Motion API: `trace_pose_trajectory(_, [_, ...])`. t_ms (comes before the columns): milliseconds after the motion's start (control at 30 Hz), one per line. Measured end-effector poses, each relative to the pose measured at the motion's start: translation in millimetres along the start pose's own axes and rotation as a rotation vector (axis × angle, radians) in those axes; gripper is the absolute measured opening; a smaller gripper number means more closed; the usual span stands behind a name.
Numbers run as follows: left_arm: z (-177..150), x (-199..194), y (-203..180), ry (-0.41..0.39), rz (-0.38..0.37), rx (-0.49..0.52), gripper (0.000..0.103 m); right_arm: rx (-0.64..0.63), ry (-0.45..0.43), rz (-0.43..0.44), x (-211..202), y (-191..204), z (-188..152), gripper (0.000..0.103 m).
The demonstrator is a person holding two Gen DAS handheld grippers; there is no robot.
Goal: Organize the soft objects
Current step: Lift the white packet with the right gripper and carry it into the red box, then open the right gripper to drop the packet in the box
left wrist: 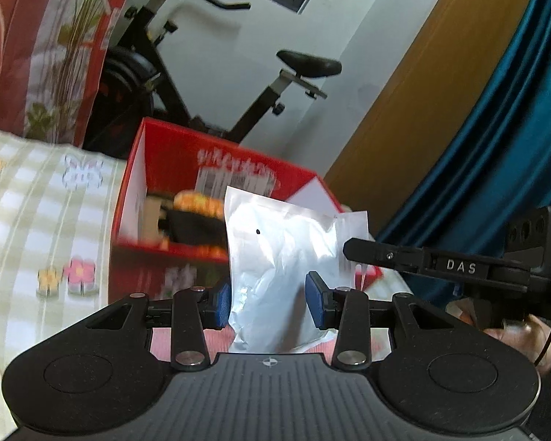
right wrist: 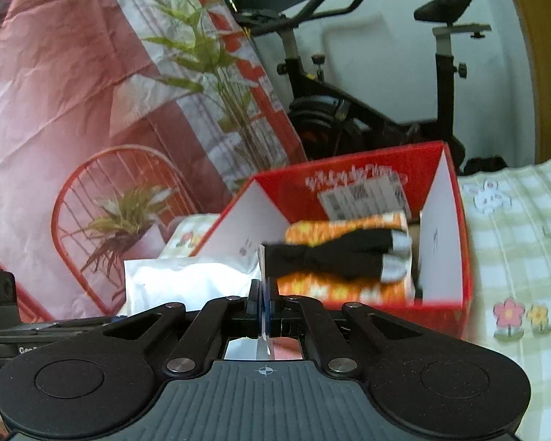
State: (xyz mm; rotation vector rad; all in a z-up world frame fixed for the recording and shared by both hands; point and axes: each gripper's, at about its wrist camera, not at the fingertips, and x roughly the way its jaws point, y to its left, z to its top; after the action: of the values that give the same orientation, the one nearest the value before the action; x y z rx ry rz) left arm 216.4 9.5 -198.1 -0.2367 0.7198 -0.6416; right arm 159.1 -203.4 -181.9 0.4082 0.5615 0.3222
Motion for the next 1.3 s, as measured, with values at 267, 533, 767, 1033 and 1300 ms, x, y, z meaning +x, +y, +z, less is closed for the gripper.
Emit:
trace_pose_trajectory(267, [49.2,38.2,4.5,-0.035,0.019,0.023,0.042,-0.013,-0.074,-0.032,29.7,-16.5,46.7,0.001])
trace_pose_trajectory(533, [59.8,76.0,8.9,0.016,0.061,0.047,0.042,-0.037,-0.049,-0.082,67.5,-42.2,58.8,0.001])
trace_pose_trajectory(767, [47.9,108.2,14.6,0.142,0.105,0.042,0.042,-0.029,0.061,-0.134,97.1,-68.6,40.3,0.001])
trace_pose_trajectory(1033, [37.6,123.5,22.6,0.25,0.138,0.036,0.042,-0.053,0.161,-0.168,114.0,-73.6,23.2,0.001])
trace_pose_trajectory(1300, [36.7,115.1,18.4,0.261,0.161,0.054,0.048,-0.087,0.202,-0.207,117.5,-67.3,22.0,0.002])
